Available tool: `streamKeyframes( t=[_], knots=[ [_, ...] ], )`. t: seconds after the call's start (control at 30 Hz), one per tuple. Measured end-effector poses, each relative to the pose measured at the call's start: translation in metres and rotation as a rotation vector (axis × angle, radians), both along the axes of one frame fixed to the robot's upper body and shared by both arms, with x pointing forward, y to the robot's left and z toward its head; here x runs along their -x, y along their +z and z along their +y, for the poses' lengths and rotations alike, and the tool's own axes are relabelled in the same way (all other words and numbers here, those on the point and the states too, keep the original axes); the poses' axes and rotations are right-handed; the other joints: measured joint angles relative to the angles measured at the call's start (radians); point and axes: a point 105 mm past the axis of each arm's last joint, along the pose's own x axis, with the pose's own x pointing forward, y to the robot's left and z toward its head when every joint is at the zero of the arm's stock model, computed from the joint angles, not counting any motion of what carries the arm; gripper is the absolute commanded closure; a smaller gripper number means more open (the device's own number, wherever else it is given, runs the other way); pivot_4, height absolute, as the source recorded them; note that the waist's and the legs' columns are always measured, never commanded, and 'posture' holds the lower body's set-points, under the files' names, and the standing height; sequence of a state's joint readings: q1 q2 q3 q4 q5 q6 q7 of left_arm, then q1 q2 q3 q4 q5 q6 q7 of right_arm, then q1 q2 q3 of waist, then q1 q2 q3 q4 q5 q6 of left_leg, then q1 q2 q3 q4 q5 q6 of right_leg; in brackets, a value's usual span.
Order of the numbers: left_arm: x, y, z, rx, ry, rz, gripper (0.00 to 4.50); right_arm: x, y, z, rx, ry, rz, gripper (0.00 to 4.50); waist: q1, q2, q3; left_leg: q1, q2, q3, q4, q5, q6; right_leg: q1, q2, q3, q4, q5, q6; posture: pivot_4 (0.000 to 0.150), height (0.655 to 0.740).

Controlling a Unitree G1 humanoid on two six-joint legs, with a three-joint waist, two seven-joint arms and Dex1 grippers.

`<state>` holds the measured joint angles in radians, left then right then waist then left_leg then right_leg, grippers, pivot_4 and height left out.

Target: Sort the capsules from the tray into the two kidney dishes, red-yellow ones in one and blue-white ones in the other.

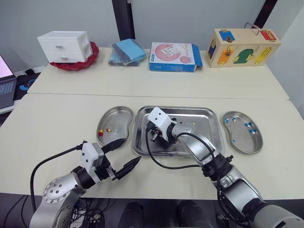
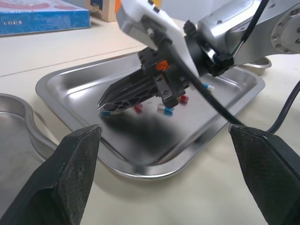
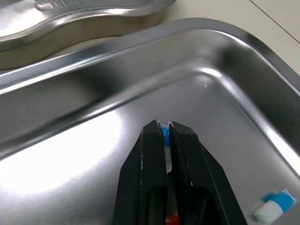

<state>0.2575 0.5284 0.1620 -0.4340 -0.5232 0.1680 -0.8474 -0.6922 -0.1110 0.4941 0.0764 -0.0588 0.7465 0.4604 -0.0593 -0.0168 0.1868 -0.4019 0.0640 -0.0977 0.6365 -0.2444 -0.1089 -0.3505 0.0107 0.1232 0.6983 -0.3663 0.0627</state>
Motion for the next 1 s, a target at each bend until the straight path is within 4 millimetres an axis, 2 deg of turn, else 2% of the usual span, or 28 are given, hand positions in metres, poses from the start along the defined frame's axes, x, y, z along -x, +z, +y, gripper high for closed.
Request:
streamKeyframes(
  t=[0.13, 0.27, 0.43, 0.63, 0.77, 0.9, 1.0],
  knots=[
    [-0.003, 0.006, -0.001, -0.005, -0.025, -0.016, 0.0, 0.01, 0.022, -0.007, -0.033, 0.036, -0.046, 4.49, 0.002, 0.0, 0.0, -0.001, 0.0, 0.0, -0.001, 0.0, 0.0, -0.001, 0.0, 0.0, 0.0, 0.0, 0.0, 0.15, 0.7302],
    [0.0, 0.009, -0.005, -0.007, -0.086, -0.027, 0.0, 0.027, 0.038, -0.032, -0.102, 0.04, -0.061, 4.49, 0.008, 0.0, 0.0, -0.001, 0.0, 0.0, -0.003, 0.0, 0.0, -0.001, 0.0, -0.001, -0.002, -0.001, -0.001, 0.15, 0.7302],
    [0.004, 0.014, -0.008, 0.002, -0.175, -0.058, 0.0, 0.047, 0.041, -0.088, -0.184, -0.066, -0.019, 4.49, 0.011, 0.0, 0.0, -0.002, 0.0, 0.0, -0.005, 0.0, -0.001, -0.001, -0.001, -0.001, -0.003, -0.001, -0.002, 0.15, 0.7302],
    [0.01, 0.005, -0.014, 0.015, -0.285, -0.057, 0.0, 0.065, 0.053, -0.156, -0.273, -0.256, -0.028, 4.49, 0.004, 0.0, 0.0, 0.0, 0.0, 0.001, -0.007, 0.0, 0.0, -0.001, 0.0, 0.0, -0.003, -0.001, -0.002, 0.15, 0.7302],
    [0.011, 0.003, -0.016, 0.029, -0.302, -0.066, 0.0, 0.069, 0.058, -0.185, -0.286, -0.362, -0.048, 4.49, 0.004, 0.0, 0.0, 0.0, 0.0, 0.002, -0.007, 0.0, 0.0, -0.001, 0.0, 0.001, -0.003, -0.002, -0.002, 0.15, 0.7302],
    [0.013, 0.0, -0.02, 0.047, -0.318, -0.078, 0.0, 0.076, 0.052, -0.232, -0.268, -0.542, -0.053, 4.49, 0.008, 0.0, 0.0, 0.0, -0.001, 0.003, -0.007, 0.0, 0.0, 0.0, -0.001, 0.001, -0.004, -0.002, -0.002, 0.15, 0.7302],
    [0.014, 0.0, -0.023, 0.058, -0.325, -0.091, 0.0, 0.08, 0.047, -0.254, -0.25, -0.625, -0.044, 4.49, 0.009, 0.0, 0.0, 0.0, 0.0, 0.003, -0.007, 0.0, 0.0, 0.0, -0.001, 0.001, -0.004, -0.002, -0.002, 0.15, 0.7302]
  ],
)
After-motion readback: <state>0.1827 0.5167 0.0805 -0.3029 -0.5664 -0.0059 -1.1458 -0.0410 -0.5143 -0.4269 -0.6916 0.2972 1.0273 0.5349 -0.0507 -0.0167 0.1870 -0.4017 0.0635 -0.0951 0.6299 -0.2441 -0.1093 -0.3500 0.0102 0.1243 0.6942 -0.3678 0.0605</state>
